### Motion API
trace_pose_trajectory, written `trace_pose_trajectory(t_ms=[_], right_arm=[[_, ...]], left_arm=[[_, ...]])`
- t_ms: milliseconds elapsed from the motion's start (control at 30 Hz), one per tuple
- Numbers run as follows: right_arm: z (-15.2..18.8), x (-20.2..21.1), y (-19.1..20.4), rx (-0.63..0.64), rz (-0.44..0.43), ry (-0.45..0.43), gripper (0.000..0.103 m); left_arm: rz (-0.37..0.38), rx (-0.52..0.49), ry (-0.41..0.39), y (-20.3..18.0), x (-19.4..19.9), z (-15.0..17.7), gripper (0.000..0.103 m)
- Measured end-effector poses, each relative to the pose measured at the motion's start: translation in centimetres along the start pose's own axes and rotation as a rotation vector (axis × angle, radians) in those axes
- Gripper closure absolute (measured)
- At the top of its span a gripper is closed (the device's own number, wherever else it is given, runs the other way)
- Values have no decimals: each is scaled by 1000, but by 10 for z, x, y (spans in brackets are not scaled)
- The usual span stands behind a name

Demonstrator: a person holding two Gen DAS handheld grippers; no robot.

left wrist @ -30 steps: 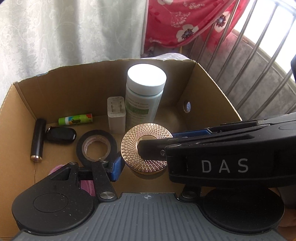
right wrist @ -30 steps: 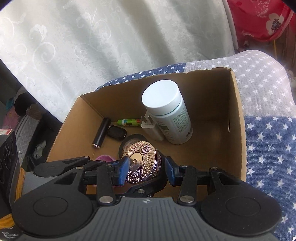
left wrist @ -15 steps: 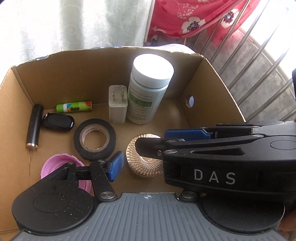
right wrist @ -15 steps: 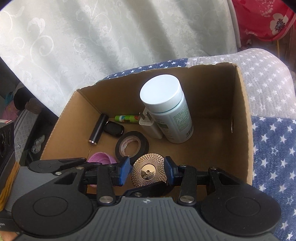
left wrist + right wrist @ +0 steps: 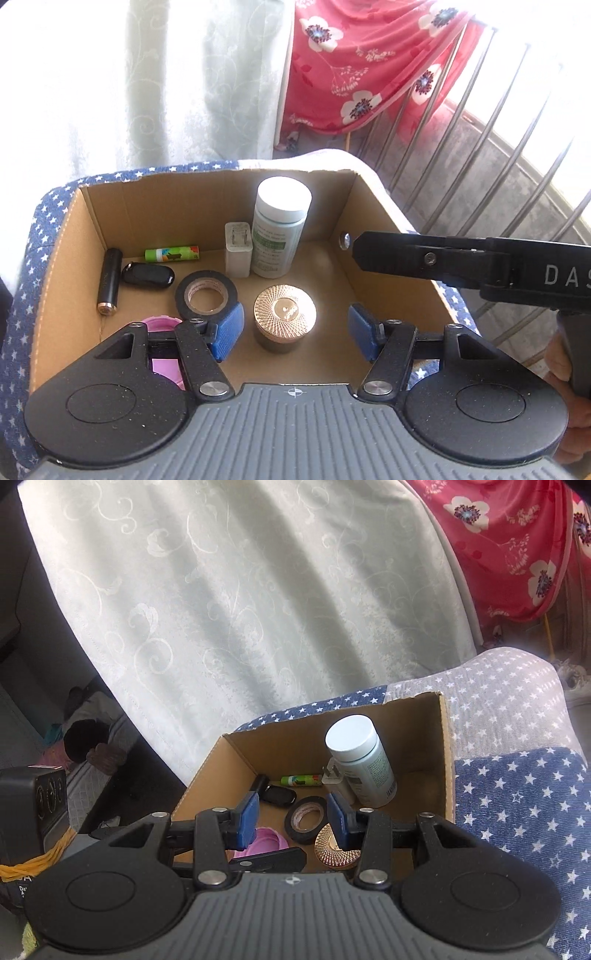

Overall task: Organize rigid objects
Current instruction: 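Lower the rose-gold jar into the box and open the right gripper, then move the right gripper to the green dropper bottle with orange cap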

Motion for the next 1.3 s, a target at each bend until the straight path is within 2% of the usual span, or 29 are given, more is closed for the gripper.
trace_pose_trajectory(t_ms=[167, 233, 367, 533, 700, 933, 1200, 1300], right_arm=[[9, 59, 23, 5, -37, -158, 58], [16, 75, 31, 1, -53, -200, 53], [34, 86, 48, 17, -68, -221, 51], [58, 75, 73, 39, -96, -176, 48], [78, 35, 99, 57, -125, -67, 48], [93, -17, 127, 112, -112, 48, 48], [103, -68, 141, 192, -75, 142, 52], [106, -80, 141, 205, -64, 168, 54]], left_arm=[[55, -53, -98, 1, 55, 15, 36], [64, -62, -133, 8, 73, 22, 33], [33, -61, -173, 34, 98, 45, 33], [-13, -4, -183, 74, 103, 66, 33], [-60, 31, -179, 108, 90, 87, 33], [-101, 12, -169, 128, 57, 117, 34], [-121, 4, -177, 134, 31, 123, 37], [-135, 11, -171, 136, 22, 124, 42]])
Point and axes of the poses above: each gripper's, at about its wrist camera, not at the fingertips, and x roughly against the way its jaws point, y to its left, z to its underside, the point moved 7 cm from there along -x, roughly the way its jaws point, and after that the axes turned 7 degrees about x, right-handed, at the moved point
